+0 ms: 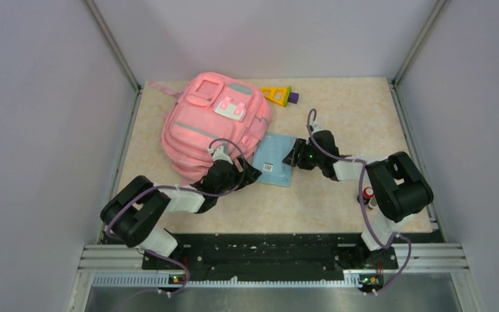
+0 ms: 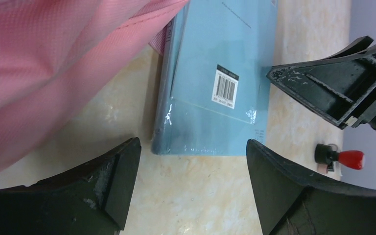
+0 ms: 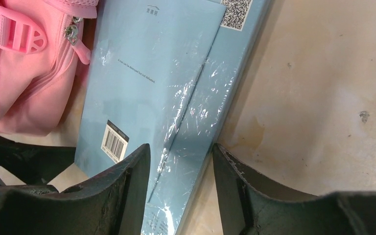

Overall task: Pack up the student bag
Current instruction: Pick up the stationery from the center of the board.

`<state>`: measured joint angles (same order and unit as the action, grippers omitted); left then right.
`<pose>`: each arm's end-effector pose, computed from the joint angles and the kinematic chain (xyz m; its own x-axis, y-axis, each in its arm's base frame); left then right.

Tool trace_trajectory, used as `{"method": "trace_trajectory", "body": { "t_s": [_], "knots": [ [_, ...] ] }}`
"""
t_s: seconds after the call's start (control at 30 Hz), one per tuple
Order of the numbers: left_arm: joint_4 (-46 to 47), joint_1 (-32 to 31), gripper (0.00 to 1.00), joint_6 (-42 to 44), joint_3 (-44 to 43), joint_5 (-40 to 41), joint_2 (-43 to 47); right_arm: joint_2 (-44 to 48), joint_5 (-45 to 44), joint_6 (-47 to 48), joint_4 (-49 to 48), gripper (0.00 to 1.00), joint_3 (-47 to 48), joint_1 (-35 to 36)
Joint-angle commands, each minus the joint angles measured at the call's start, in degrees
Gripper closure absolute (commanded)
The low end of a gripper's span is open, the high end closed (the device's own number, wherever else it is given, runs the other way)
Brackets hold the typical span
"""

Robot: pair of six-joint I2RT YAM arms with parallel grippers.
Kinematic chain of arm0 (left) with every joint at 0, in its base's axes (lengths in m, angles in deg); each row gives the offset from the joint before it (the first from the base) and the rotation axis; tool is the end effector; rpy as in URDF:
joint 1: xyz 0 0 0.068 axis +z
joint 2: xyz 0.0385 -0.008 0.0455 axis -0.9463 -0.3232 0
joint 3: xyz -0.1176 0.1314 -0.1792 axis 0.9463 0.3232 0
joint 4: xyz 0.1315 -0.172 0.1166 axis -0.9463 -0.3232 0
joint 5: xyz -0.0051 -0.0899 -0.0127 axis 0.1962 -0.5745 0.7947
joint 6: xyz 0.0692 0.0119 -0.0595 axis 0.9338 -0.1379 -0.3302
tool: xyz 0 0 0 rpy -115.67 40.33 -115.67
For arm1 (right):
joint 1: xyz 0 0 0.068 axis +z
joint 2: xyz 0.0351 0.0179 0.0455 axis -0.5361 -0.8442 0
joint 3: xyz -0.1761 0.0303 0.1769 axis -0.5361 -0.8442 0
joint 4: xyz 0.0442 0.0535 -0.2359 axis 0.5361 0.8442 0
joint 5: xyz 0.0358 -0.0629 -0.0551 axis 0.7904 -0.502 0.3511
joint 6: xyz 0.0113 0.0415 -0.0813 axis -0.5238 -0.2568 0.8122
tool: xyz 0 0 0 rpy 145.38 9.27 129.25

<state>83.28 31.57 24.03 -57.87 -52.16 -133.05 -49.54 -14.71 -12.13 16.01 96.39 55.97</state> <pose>0.2369 -0.1866 0.1094 -0.6893 -0.4936 -0.5303 0.0182 0.7199 -0.6938 0.3084 0.1580 0.1028 -0.7919 0.2299 -0.5657 -0.1674 0.8092 0.5632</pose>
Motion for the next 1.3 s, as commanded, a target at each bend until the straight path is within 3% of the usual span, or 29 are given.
{"method": "trace_trajectory", "body": {
  "t_s": [0.0, 0.27, 0.7, 0.93, 1.03, 1.27],
  "knots": [
    [10.3, 0.9, 0.17, -2.61, 0.3, -8.44, -4.29, -3.11, -0.34, -0.63, 7.85, 0.5, -3.07, 1.33],
    [27.1, 0.9, 0.22, -7.44, 2.73, -14.14, -9.05, -3.83, 0.31, -1.23, 7.34, 0.5, -2.89, 1.79],
    [30.12, 0.15, 0.23, -6.38, 2.31, -10.52, -0.65, -6.07, 1.09, -2.58, 5.49, 0.51, -4.63, 2.68],
    [36.03, -0.1, 0.25, -8.01, 2.84, -9.87, -3.53, -6.5, 1.03, -2.93, 5.56, 0.51, -4.4, 3.29],
    [39.46, -0.54, 0.32, -8.8, 2.31, -10.26, -6.0, -6.71, 0.96, -3.13, 5.52, 0.51, -4.3, 3.69],
    [39.18, -0.97, 0.64, -8.7, 1.13, -10.1, -8.01, -5.74, 0.07, -3.5, 5.16, 0.5, -5.22, 4.05]
  ]
}}
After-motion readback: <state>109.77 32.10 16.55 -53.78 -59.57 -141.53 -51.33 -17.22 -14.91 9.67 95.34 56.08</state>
